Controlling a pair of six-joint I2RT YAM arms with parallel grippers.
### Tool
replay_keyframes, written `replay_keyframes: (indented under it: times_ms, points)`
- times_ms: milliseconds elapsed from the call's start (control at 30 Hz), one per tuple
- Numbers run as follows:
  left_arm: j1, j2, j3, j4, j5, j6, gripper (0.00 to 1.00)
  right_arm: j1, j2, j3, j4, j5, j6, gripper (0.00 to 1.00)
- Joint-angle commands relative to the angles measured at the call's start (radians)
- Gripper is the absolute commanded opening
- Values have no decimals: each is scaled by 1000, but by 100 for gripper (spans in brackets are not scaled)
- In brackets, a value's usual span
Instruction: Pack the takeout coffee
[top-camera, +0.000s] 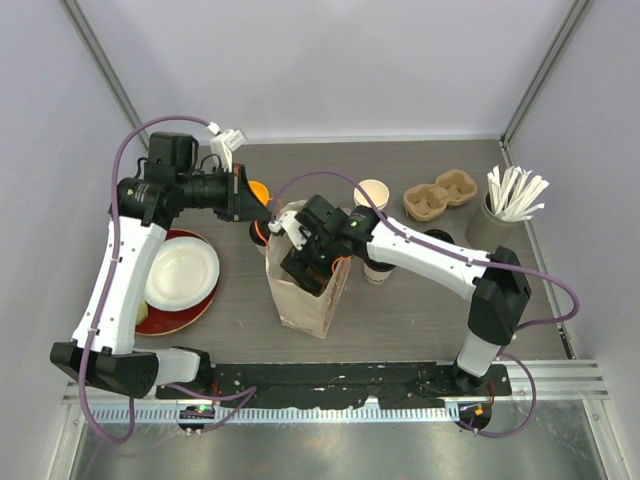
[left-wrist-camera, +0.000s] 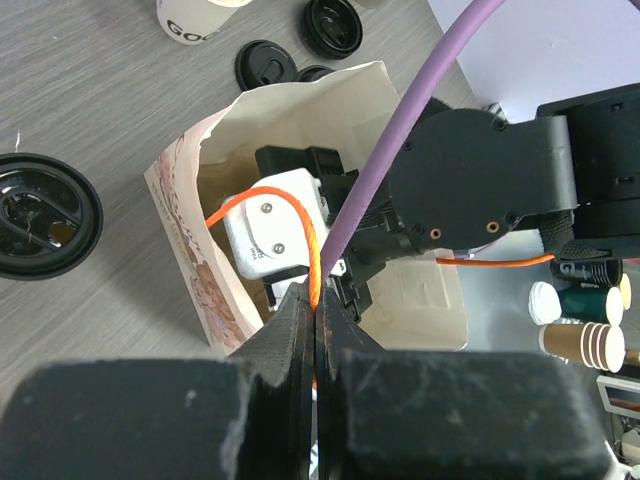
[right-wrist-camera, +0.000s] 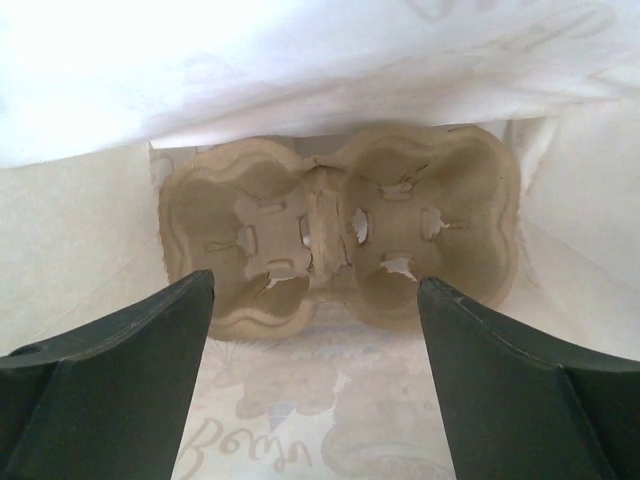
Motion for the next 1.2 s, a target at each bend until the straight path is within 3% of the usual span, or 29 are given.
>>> replay_keyframes:
  times_ms: [0,333,633,900,1167]
  points:
    - [-8,-34,13,9,-18,29,0,-4,-72,68,15,33,5,91]
    - [-19,-40,14,2,-41,11,0,-2,-119,134,95,48,60,90]
    - [-19,-51,-4,27,-27,-15,0,-2,-181,93,168,120,81,90]
    - [-19,-33,29,32,-18,-43,0,2,-87,219,43,114,-13,85]
    - [-17,-37,16,30,-16,-35,0,2,-149,240,104,96,-13,87]
